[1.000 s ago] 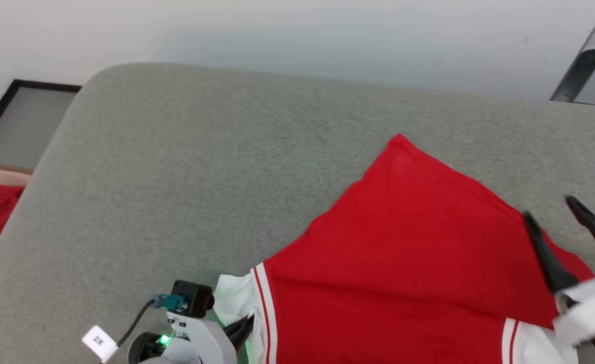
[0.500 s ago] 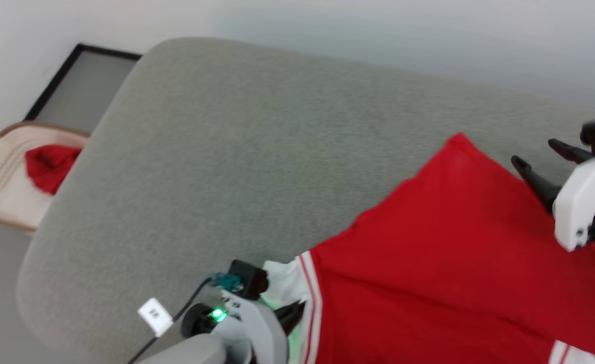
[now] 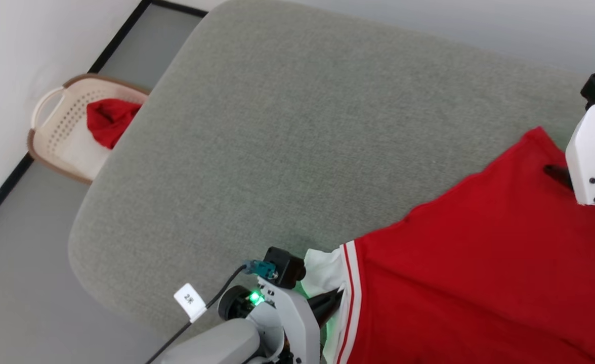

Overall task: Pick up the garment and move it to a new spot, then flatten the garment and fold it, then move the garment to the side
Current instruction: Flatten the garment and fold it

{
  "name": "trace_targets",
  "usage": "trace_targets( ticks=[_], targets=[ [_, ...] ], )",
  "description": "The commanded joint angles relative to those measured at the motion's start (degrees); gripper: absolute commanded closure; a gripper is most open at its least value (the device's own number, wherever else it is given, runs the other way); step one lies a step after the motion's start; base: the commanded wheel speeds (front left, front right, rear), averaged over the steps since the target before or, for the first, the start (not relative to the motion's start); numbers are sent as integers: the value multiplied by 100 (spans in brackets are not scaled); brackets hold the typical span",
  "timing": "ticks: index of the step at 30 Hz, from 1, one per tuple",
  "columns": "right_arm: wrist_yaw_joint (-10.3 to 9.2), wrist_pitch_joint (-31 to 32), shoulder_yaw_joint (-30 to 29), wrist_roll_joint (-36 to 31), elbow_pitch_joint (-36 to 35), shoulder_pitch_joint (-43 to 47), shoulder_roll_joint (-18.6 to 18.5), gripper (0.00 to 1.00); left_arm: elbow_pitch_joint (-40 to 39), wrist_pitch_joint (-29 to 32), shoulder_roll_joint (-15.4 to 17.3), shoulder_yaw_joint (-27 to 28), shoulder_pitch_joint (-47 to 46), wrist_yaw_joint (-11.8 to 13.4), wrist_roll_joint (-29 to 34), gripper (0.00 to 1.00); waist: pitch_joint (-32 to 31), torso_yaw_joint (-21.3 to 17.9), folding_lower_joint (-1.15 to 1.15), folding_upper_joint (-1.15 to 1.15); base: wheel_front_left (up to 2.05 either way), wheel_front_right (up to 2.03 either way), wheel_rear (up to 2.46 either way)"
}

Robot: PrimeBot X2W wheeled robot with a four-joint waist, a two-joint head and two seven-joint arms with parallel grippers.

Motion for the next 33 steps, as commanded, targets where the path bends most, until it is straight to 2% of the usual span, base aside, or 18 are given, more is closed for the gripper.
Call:
trace_targets(
  ticks=[1, 7, 11, 12, 18, 24, 33],
  targets=[
    [-4, 96, 17, 80, 162, -117, 48, 0, 59, -11, -49, 0, -46, -36, 39, 100, 156, 166, 0, 0, 0, 0, 0],
    [-4, 542, 132, 121, 1043, -374, 282, 0, 297, -51, -198, -9, -98, -155, 14, 100, 222, 245, 0, 0, 0, 0, 0],
    [-4, 625, 216, 81, 1367, -469, 431, 0, 431, -77, -245, 1, -109, -200, -18, 100, 247, 245, 0, 0, 0, 0, 0],
    [-4, 648, 234, 116, 1405, -489, 469, 98, 465, -90, -253, 8, -114, -205, -29, 100, 254, 234, 0, 0, 0, 0, 0],
    [-1, 618, 403, 269, 1355, -633, 391, 100, 629, -119, -278, 34, -110, -249, -73, 100, 250, 139, 0, 0, 0, 0, 0],
    [-5, 168, 452, 327, 1319, -811, 352, 100, 740, -89, -190, 87, -84, -253, -152, 100, 145, -36, 0, 0, 0, 0, 0],
    [-5, -594, 481, 707, 1078, -954, 538, 100, 451, 222, 375, 228, -327, -46, -235, 100, -272, -393, 0, 0, 0, 0, 0]
  ],
)
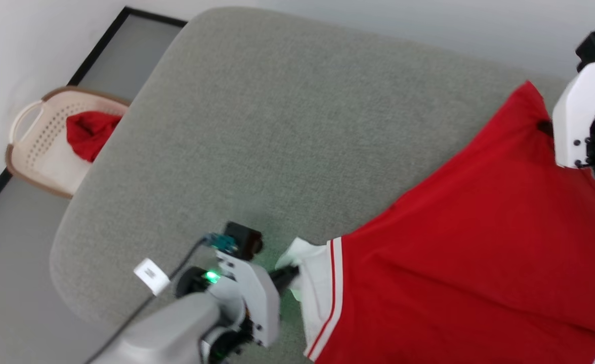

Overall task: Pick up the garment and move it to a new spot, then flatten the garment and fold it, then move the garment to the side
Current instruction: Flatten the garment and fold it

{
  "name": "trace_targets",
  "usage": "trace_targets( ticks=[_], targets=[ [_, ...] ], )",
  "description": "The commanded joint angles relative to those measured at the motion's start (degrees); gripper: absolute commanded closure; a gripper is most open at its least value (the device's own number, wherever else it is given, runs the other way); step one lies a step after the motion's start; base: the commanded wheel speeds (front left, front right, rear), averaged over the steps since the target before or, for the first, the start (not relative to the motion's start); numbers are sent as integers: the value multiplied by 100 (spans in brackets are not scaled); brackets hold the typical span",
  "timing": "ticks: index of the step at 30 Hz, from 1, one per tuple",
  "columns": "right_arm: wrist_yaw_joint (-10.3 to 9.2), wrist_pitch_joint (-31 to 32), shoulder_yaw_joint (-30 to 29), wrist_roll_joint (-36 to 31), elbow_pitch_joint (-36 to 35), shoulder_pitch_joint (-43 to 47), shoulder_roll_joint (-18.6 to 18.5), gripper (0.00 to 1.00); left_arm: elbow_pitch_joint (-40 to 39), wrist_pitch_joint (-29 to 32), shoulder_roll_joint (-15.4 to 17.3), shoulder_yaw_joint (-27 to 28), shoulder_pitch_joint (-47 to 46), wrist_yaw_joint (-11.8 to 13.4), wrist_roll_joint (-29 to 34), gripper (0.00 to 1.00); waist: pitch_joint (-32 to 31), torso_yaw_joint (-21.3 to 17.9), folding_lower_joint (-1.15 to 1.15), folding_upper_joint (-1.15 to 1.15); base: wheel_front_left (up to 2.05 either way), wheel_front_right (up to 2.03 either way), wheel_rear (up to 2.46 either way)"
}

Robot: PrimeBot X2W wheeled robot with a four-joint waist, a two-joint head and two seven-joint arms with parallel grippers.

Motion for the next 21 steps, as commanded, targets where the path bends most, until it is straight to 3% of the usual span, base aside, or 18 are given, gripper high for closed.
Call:
trace_targets(
  ticks=[1, 8, 13, 21],
  targets=[
    [-6, -145, 14, 99, -62, -58, 58, 100, -66, 89, 175, 22, -112, 80, 16, 100, -248, -212, 0, 0, 0, 0, 0],
    [-6, -908, 66, 284, -274, -183, 127, 100, -538, 759, 944, 55, -705, 252, 131, 100, -677, -521, 0, 0, 0, 0, 0],
    [-6, -1354, 15, 400, -233, -311, 206, 100, -610, 1263, 1327, 224, -1432, 205, 132, 100, -905, -753, 0, 0, 0, 0, 0],
    [-5, -2027, -188, 265, 199, -823, 505, 100, 264, 1818, 1276, 561, -2976, 324, 285, 100, -1075, -1258, 0, 0, 0, 0, 0]
  ],
)
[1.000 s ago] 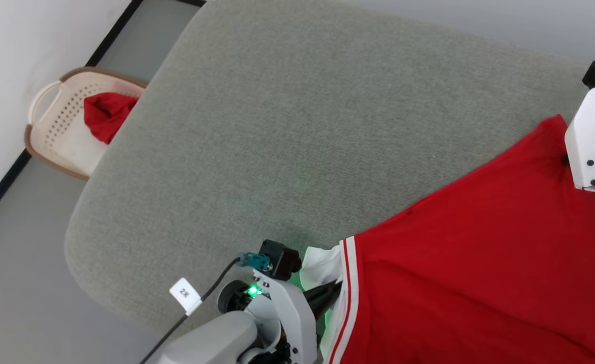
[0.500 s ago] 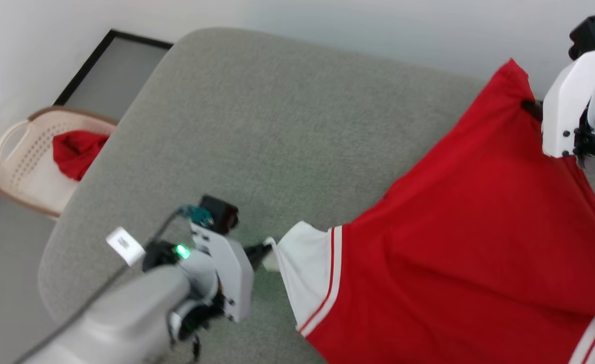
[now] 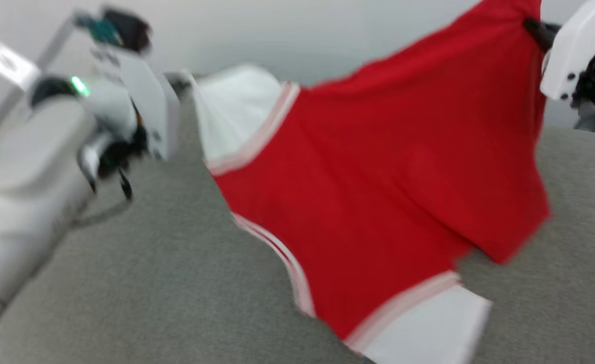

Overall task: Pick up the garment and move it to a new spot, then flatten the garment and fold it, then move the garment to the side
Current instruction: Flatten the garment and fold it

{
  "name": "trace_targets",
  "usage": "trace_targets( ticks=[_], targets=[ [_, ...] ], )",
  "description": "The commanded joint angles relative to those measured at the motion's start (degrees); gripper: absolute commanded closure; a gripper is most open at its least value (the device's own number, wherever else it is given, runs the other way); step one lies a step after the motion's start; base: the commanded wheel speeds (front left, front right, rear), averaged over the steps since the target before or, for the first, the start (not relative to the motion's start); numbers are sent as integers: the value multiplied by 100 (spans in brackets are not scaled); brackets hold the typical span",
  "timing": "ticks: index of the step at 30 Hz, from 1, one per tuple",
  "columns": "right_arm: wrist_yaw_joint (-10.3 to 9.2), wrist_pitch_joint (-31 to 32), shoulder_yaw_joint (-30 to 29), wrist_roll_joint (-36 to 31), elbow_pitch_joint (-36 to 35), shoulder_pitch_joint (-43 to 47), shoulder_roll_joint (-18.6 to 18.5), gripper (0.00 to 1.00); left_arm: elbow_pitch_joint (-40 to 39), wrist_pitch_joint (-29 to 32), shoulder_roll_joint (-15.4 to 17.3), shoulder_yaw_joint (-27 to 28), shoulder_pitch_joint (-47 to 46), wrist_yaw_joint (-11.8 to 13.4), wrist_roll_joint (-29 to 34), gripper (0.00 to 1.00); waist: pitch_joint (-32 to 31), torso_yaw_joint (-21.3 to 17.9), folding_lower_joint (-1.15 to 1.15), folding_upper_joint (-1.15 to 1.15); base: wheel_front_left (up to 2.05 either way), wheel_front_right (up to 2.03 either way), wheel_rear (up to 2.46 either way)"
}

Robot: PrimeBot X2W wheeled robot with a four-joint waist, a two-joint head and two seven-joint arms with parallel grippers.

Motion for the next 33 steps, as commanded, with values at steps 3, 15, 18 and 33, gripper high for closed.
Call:
trace_targets(
  ticks=[3, 15, 18, 33],
  targets=[
    [-4, -271, 6, -250, 267, -351, 262, 100, 628, 17, -170, 171, -708, 83, 142, 100, -153, -511, 0, 0, 0, 0, 0],
    [-4, -930, 46, -610, 864, -1157, 1152, 100, 2348, -381, -772, 352, -2366, -123, 462, 100, 36, -1172, 0, 0, 0, 0, 0],
    [-4, -1049, 1, -599, 1006, -1289, 1271, 100, 2573, -529, -826, 375, -2566, -163, 490, 100, 109, -1253, 0, 0, 0, 0, 0],
    [-4, -2036, -280, -821, 1614, -2602, 1552, 100, 3457, -1921, -845, 432, -4296, -366, 937, 100, 1622, -1694, 0, 0, 0, 0, 0]
  ],
)
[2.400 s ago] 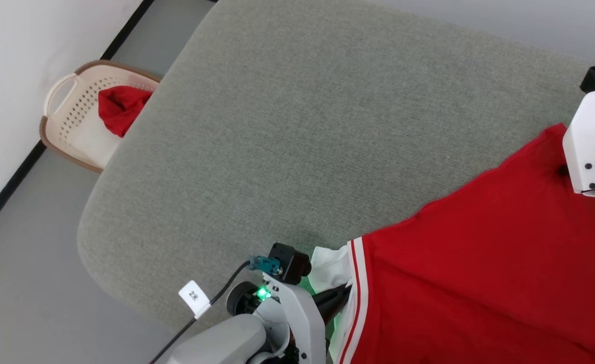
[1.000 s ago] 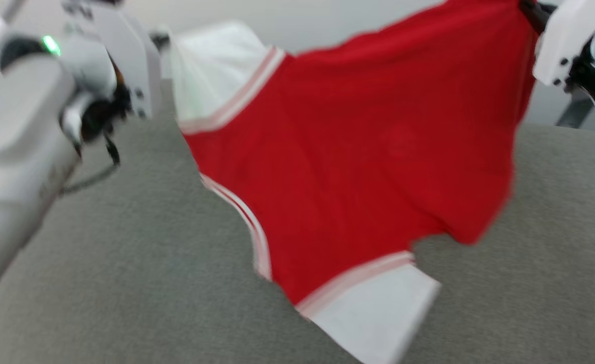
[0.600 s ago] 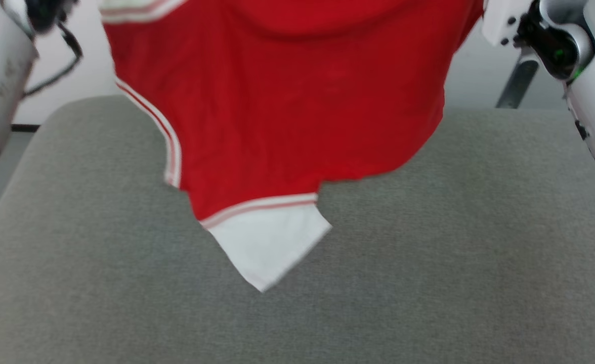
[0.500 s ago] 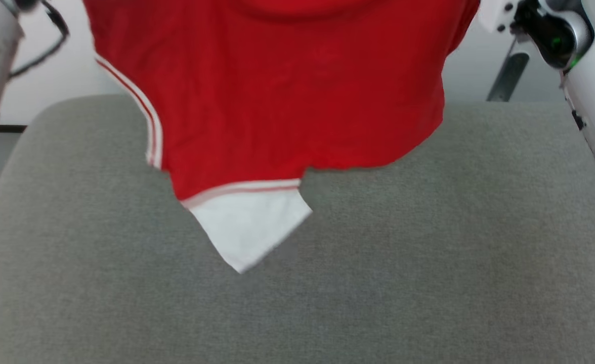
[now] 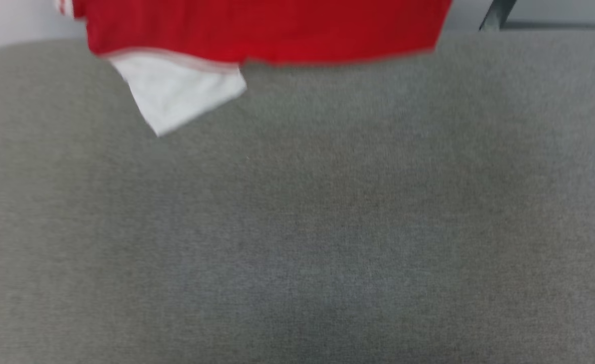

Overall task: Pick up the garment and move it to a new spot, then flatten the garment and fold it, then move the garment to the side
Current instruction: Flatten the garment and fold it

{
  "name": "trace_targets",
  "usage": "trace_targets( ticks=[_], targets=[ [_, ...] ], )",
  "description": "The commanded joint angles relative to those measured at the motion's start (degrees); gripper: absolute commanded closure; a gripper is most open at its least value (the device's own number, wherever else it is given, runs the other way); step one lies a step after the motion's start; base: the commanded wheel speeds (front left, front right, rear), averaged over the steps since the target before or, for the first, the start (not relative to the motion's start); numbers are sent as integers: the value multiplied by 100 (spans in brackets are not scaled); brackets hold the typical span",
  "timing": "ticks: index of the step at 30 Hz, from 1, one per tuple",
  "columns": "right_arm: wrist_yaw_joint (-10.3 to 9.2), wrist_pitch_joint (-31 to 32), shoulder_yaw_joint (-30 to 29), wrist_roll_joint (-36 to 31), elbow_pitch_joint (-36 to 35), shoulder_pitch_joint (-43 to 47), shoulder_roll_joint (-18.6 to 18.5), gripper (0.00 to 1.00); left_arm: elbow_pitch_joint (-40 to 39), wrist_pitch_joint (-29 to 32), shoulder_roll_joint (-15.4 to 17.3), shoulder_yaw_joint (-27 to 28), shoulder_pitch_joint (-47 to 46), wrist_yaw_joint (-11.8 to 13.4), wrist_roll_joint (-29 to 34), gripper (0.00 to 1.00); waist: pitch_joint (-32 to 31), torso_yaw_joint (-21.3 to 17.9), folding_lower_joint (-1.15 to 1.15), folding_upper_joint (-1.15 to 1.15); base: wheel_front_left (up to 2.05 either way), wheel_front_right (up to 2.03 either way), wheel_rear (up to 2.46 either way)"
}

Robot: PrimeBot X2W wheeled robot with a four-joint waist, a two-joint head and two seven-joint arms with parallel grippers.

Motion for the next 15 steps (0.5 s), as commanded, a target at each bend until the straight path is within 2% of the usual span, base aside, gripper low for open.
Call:
trace_targets(
  ticks=[1, 9, 15],
  targets=[
    [-4, -132, -34, -58, 21, -156, 36, 100, 32, -88, 30, 17, -164, -25, 9, 100, 699, -254, 0, 0, 0, 0, 0],
    [-5, -1077, -172, -293, 282, -810, 51, 100, 115, -903, 47, 15, -1210, 7, 295, 100, 1816, -366, 0, 0, 0, 0, 0],
    [-5, -1337, -454, -550, 452, -1110, -25, 100, 32, -1202, -150, 218, -1626, 16, 294, 100, 2555, -273, 0, 0, 0, 0, 0]
  ],
)
